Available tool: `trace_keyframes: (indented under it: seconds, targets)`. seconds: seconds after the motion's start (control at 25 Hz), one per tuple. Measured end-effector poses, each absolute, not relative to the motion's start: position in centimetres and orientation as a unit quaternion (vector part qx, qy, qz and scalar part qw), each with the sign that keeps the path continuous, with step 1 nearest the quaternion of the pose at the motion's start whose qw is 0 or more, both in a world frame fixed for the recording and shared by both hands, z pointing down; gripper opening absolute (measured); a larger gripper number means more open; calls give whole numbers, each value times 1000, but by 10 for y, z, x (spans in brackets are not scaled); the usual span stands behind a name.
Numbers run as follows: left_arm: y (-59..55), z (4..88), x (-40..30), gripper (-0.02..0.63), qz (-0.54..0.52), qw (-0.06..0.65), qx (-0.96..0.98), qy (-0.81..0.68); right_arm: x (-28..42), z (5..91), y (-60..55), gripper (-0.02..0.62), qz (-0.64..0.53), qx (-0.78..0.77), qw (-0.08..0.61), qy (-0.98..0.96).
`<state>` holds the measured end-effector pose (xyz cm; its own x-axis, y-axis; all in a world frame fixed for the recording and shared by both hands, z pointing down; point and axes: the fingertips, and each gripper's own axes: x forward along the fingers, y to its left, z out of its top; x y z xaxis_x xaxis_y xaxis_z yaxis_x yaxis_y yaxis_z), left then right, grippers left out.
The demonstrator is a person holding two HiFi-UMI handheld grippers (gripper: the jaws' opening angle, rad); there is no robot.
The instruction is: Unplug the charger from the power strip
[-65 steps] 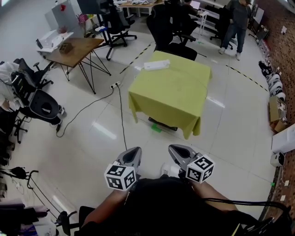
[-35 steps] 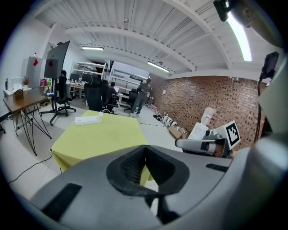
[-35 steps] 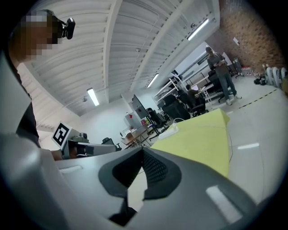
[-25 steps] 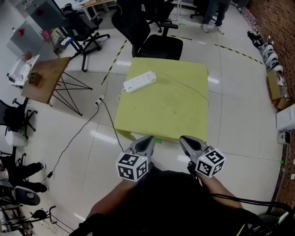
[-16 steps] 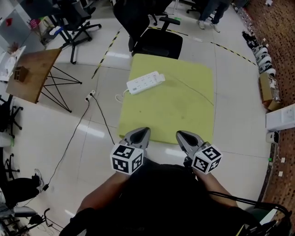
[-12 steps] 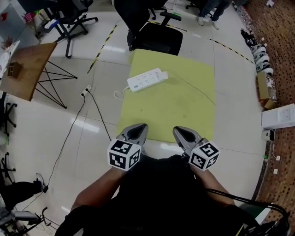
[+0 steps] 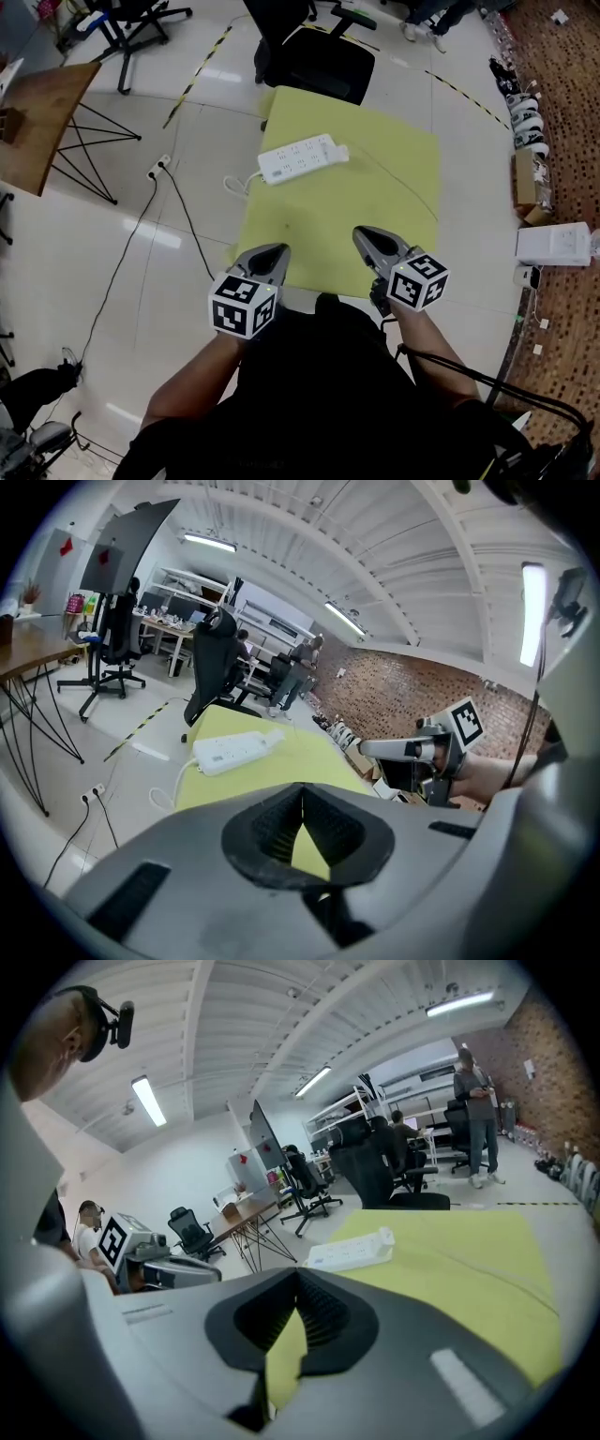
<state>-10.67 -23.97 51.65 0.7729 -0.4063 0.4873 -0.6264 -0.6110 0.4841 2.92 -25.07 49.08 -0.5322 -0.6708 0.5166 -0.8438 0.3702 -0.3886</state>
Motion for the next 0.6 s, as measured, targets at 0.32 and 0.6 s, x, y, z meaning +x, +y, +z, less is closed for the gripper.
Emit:
trace_keyframes:
  seconds: [0.32,0.6]
  targets:
    - [-272,527,-110,5,151,349,848,-368,73,533,-328,39,313,454,194,-811]
    - [-280,529,-118,5,153,357,819,-423,88,576,-386,92,317,452,215,-805]
